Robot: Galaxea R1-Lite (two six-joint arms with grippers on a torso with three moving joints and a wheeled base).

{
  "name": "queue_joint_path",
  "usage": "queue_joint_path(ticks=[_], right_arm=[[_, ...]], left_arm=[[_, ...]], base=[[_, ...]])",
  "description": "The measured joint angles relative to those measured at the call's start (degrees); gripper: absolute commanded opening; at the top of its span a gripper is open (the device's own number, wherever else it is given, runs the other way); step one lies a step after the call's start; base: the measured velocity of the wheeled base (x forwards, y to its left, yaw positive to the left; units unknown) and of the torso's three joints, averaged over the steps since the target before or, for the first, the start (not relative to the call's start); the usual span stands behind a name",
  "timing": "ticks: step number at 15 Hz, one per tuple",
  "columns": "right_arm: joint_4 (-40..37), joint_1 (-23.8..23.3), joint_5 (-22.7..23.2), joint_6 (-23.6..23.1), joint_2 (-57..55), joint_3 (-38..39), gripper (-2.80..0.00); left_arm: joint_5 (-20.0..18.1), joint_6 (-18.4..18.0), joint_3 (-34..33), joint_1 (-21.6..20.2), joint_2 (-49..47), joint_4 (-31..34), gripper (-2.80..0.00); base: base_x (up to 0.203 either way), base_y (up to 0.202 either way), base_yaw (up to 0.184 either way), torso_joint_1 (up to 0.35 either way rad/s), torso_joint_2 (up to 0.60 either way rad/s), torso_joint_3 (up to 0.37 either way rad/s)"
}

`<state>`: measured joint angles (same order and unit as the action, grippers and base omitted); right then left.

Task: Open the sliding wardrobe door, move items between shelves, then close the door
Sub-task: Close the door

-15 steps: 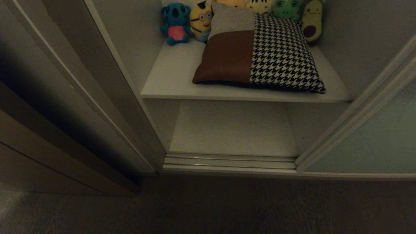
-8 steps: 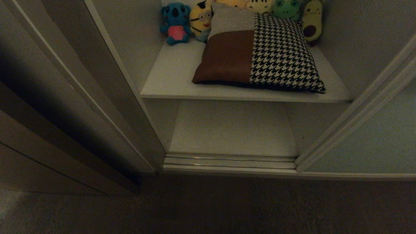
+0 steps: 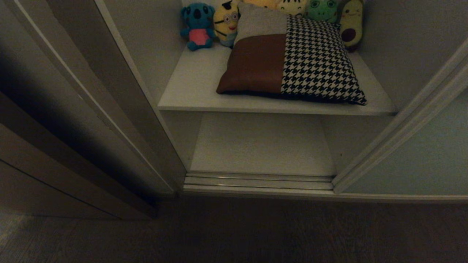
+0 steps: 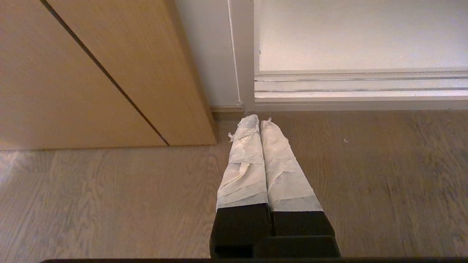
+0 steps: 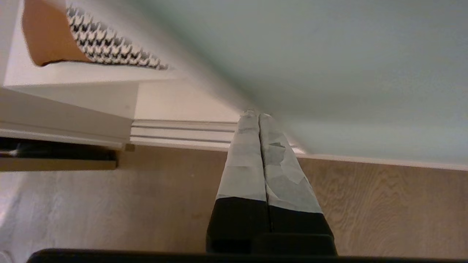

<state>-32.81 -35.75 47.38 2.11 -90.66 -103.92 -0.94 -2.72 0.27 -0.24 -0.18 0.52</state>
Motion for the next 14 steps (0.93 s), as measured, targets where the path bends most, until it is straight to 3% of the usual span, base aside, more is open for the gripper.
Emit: queue_joint_path(ticks=[7, 14], right_arm=[[0.9, 0.9, -3.5, 0.0, -2.3, -1.4, -2.80], [1.5, 3.5, -4.0, 0.1, -3.3, -1.6, -2.80]], left_arm=[[0.0, 0.0, 0.0, 0.0, 0.0, 0.0, -2.80], [0.0, 0.0, 0.0, 0.0, 0.0, 0.0, -2.80]], base=[[0.000, 0.000, 0.000, 0.000, 0.00, 0.000], [0.000, 0.000, 0.000, 0.000, 0.00, 0.000]])
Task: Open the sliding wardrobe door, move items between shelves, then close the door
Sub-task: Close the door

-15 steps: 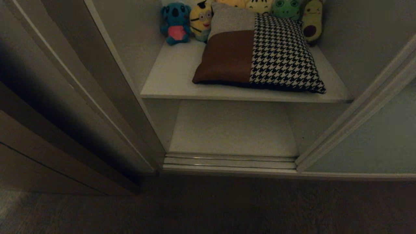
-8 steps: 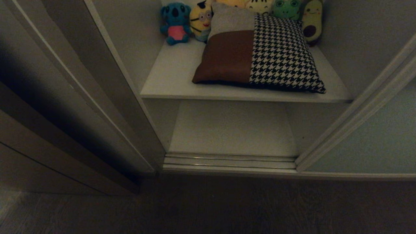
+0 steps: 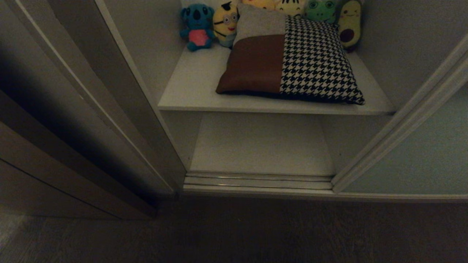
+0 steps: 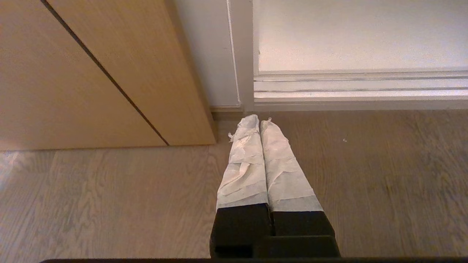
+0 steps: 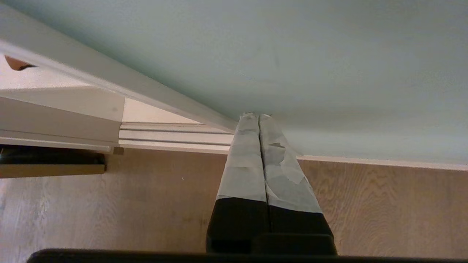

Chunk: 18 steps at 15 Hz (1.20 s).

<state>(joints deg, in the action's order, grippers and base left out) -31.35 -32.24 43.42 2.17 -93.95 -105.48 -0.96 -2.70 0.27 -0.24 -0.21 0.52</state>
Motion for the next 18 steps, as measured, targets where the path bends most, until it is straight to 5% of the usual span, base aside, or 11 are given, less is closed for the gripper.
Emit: queue_joint_path(ticks=[10, 18], right_arm=[[-0.5, 8.7, -2.5, -0.1, 3.6, 3.1, -2.80], [3.1, 30.2, -17.0, 0.5, 1.9, 2.9, -2.80]], left_arm=[[0.0, 0.0, 0.0, 0.0, 0.0, 0.0, -2.80], [0.0, 0.0, 0.0, 0.0, 0.0, 0.0, -2.80]], base=[[0.000, 0.000, 0.000, 0.000, 0.00, 0.000], [0.000, 0.000, 0.000, 0.000, 0.00, 0.000]])
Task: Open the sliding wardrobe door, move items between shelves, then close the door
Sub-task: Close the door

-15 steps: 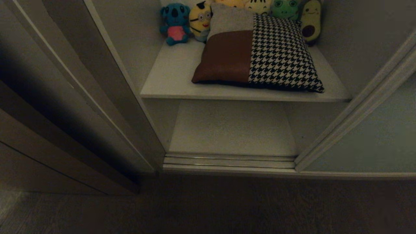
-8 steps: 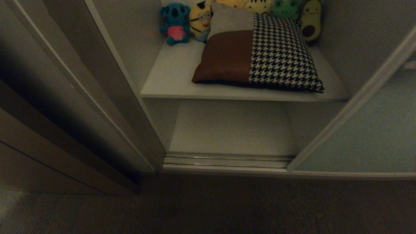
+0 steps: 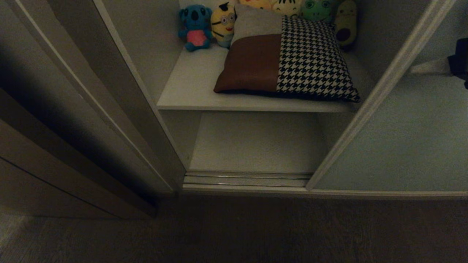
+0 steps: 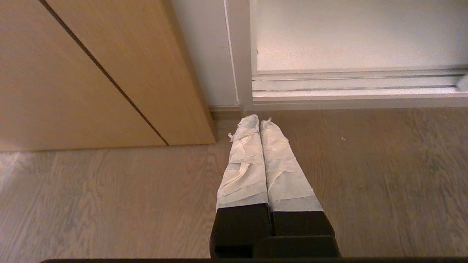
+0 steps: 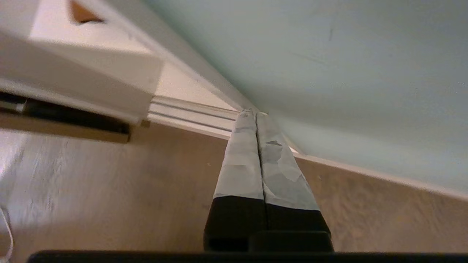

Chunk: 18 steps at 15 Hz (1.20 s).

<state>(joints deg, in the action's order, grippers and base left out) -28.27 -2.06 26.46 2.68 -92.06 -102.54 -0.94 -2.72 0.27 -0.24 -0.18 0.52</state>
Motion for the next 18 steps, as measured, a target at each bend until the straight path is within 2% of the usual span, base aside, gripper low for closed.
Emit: queue_joint_path(ticks=[2, 4, 7, 10, 12, 14, 16, 18], right_arm=[[0.4, 6.2, -3.7, -0.4, 0.0, 0.2, -2.80], [0.9, 10.9, -5.2, -0.5, 1.4, 1.2, -2.80], [-0.1, 14.2, -5.2, -0.5, 5.7, 5.2, -2.80], [-2.0, 14.6, -5.1, -0.8, 12.2, 10.3, -2.80], [-5.8, 11.0, -5.0, -0.9, 17.5, 13.6, -2.80], [-9.5, 3.0, -3.6, -0.9, 22.2, 16.9, -2.80], [-11.7, -6.5, 0.4, -0.9, 28.3, 23.5, -2.80], [-11.0, -11.3, 2.4, -0.7, 34.8, 31.7, -2.80]], left_arm=[[0.0, 0.0, 0.0, 0.0, 0.0, 0.0, -2.80], [0.0, 0.0, 0.0, 0.0, 0.0, 0.0, -2.80], [0.0, 0.0, 0.0, -0.1, 0.0, 0.0, -2.80], [0.0, 0.0, 0.0, 0.0, 0.0, 0.0, -2.80], [0.0, 0.0, 0.0, 0.0, 0.0, 0.0, -2.80], [0.0, 0.0, 0.0, 0.0, 0.0, 0.0, -2.80], [0.0, 0.0, 0.0, 0.0, 0.0, 0.0, -2.80], [0.0, 0.0, 0.0, 0.0, 0.0, 0.0, -2.80]], base=[[0.000, 0.000, 0.000, 0.000, 0.00, 0.000], [0.000, 0.000, 0.000, 0.000, 0.00, 0.000], [0.000, 0.000, 0.000, 0.000, 0.00, 0.000], [0.000, 0.000, 0.000, 0.000, 0.00, 0.000], [0.000, 0.000, 0.000, 0.000, 0.00, 0.000], [0.000, 0.000, 0.000, 0.000, 0.00, 0.000], [0.000, 0.000, 0.000, 0.000, 0.00, 0.000], [0.000, 0.000, 0.000, 0.000, 0.00, 0.000]])
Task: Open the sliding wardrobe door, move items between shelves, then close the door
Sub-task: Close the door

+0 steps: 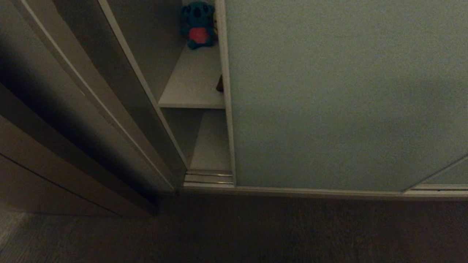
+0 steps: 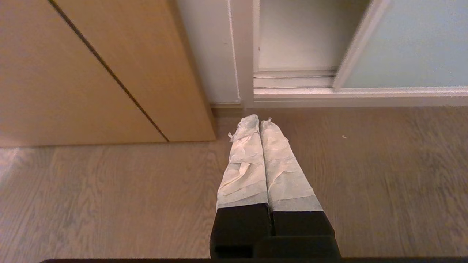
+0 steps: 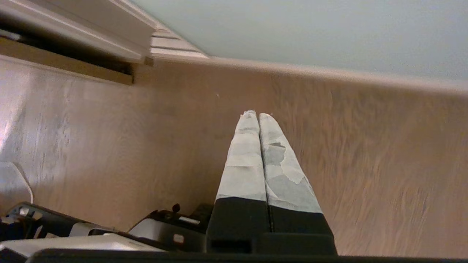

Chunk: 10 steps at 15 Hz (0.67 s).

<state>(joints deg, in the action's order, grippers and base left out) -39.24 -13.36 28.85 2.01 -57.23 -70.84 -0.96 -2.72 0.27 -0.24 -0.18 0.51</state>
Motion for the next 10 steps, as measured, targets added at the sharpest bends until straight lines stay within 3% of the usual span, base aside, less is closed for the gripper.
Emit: queue_joint_path(ticks=[2, 5, 7, 10], right_arm=[[2.6, -1.7, -3.7, 1.1, 5.1, 8.0, -2.80], [10.9, -5.4, -15.8, 2.8, 9.7, 17.7, -2.80], [14.6, -14.1, -17.2, 3.2, 10.5, 20.3, -2.80], [17.2, -30.8, -13.5, 3.4, 9.1, 21.3, -2.80]], left_arm=[[0.0, 0.0, 0.0, 0.0, 0.0, 0.0, -2.80], [0.0, 0.0, 0.0, 0.0, 0.0, 0.0, -2.80], [0.0, 0.0, 0.0, 0.0, 0.0, 0.0, -2.80], [0.0, 0.0, 0.0, 0.0, 0.0, 0.0, -2.80]], base=[[0.000, 0.000, 0.000, 0.000, 0.00, 0.000], [0.000, 0.000, 0.000, 0.000, 0.00, 0.000], [0.000, 0.000, 0.000, 0.000, 0.00, 0.000], [0.000, 0.000, 0.000, 0.000, 0.00, 0.000]])
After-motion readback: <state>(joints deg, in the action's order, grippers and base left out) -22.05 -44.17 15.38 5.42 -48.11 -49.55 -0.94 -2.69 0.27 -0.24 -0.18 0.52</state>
